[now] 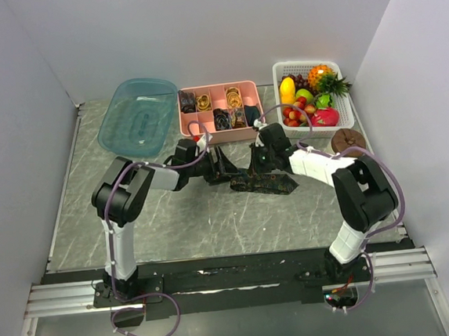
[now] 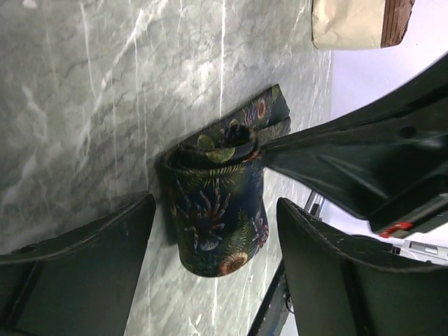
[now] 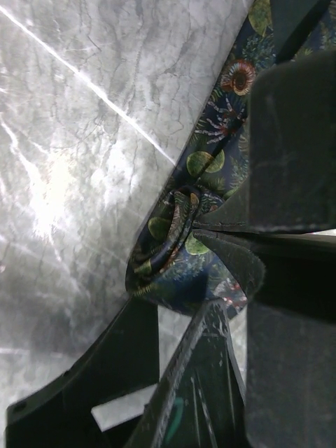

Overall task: Roll the ties
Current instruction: Roll the tie at the center of the board.

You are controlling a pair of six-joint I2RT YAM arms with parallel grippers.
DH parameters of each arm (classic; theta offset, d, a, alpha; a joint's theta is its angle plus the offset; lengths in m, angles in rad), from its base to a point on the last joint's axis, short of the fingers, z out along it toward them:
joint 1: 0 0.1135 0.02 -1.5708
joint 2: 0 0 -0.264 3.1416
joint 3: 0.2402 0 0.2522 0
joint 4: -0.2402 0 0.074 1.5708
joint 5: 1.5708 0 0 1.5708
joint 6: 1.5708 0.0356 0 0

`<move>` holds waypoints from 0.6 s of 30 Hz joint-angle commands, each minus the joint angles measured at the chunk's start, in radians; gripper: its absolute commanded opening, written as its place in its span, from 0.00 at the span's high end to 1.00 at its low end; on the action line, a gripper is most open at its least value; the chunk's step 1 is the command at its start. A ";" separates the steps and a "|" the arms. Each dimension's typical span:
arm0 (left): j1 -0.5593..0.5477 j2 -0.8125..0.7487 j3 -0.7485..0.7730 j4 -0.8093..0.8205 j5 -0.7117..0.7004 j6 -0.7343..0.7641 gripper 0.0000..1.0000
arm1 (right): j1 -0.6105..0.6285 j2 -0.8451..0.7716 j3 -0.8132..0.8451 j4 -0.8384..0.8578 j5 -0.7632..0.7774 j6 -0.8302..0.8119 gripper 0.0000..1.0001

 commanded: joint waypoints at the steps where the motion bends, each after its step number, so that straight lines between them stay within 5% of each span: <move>1: -0.013 0.073 0.011 -0.028 -0.056 0.017 0.23 | 0.008 0.025 -0.015 0.021 0.022 0.000 1.00; 11: -0.064 0.120 0.052 -0.041 -0.056 0.007 0.29 | 0.009 0.037 -0.037 0.038 0.045 0.012 1.00; 18: -0.075 0.124 0.046 -0.024 -0.064 -0.024 0.49 | 0.009 0.020 -0.032 0.041 0.051 0.021 1.00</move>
